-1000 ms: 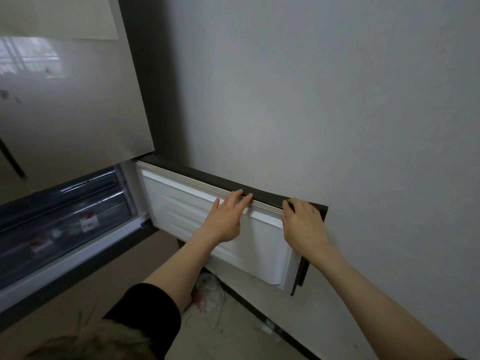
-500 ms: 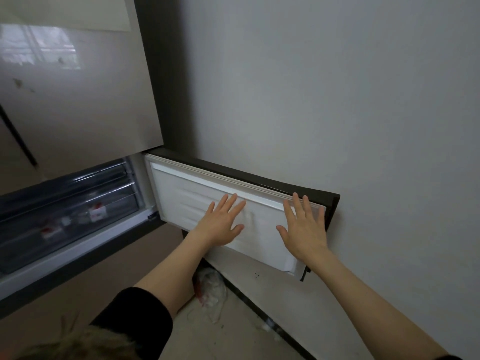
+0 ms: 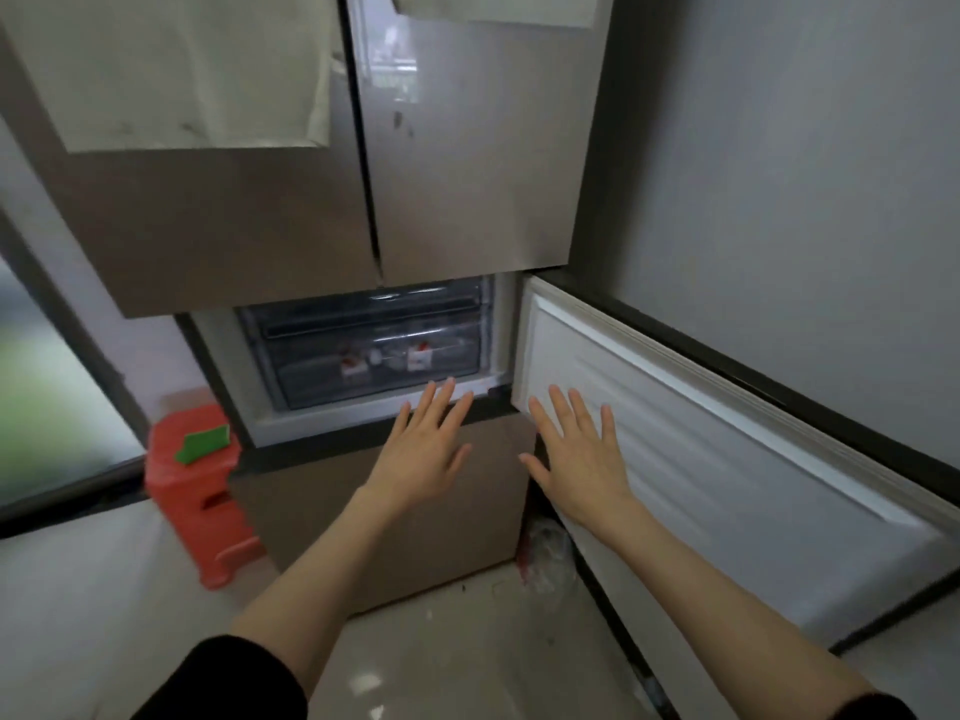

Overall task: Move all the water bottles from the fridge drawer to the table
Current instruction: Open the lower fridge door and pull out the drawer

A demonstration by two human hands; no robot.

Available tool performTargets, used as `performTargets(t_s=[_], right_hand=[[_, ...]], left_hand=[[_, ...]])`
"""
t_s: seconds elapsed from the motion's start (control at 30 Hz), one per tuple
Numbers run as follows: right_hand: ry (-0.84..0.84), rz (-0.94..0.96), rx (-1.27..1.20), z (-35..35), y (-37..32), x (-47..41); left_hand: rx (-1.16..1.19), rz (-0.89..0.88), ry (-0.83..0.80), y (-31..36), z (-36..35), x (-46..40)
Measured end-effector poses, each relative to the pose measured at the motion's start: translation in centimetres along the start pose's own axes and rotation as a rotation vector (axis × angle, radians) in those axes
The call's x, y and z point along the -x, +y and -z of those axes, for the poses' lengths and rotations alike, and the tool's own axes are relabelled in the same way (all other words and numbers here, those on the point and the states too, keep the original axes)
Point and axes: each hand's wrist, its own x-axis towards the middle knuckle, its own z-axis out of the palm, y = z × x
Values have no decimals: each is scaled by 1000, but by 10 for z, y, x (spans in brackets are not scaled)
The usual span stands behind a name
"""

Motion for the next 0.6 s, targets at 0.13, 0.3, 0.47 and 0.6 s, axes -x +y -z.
performTargets(t_s=[0.13, 0.3, 0.47, 0.6], right_hand=[[5, 119, -13, -18, -53, -50], [-35, 180, -10, -55, -109, -128], [-91, 179, -46, -87, -136, -193], [-180, 102, -175, -117, -138, -227]], left_hand=[[-15, 176, -1, -68, -3, 11], [40, 289, -5, -154, -13, -4], [136, 372, -5, -222, -28, -35], [597, 533, 0, -244, -47, -61]])
